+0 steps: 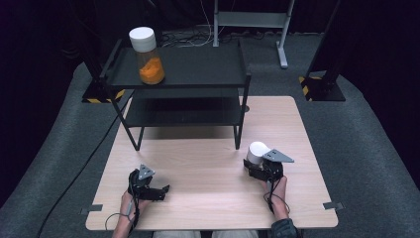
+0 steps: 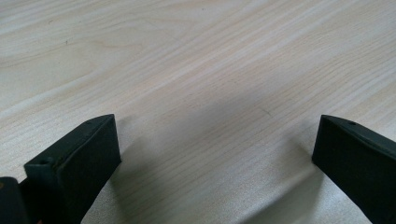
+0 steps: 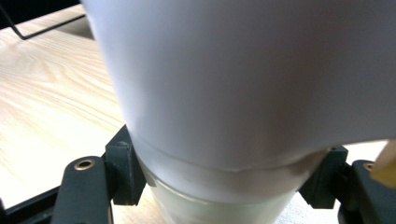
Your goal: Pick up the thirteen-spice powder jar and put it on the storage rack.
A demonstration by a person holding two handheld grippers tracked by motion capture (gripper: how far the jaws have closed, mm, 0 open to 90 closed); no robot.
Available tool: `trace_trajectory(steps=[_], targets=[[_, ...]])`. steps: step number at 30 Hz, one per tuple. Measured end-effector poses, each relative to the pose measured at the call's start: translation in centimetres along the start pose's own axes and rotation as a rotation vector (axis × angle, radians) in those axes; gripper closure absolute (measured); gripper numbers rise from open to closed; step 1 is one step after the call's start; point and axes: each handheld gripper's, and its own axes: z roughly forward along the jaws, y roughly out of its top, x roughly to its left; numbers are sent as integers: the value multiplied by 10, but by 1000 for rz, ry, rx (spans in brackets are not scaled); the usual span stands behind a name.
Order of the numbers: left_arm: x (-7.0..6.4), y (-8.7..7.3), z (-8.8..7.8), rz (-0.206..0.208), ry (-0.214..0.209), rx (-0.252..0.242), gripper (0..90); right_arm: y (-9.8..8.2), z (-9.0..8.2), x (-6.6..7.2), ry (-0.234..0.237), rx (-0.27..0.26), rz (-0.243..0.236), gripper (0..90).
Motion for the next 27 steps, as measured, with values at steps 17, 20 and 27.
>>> trace_trajectory(steps=[17,20,27], targets=[[0,0,0,-1,0,0,4,25,-2,5,102,14,-61,308],[0,0,0,-1,0,0,4,31,0,7,119,19,-70,308],[0,0,0,1,0,0,4,41,4,11,142,26,-94,308]])
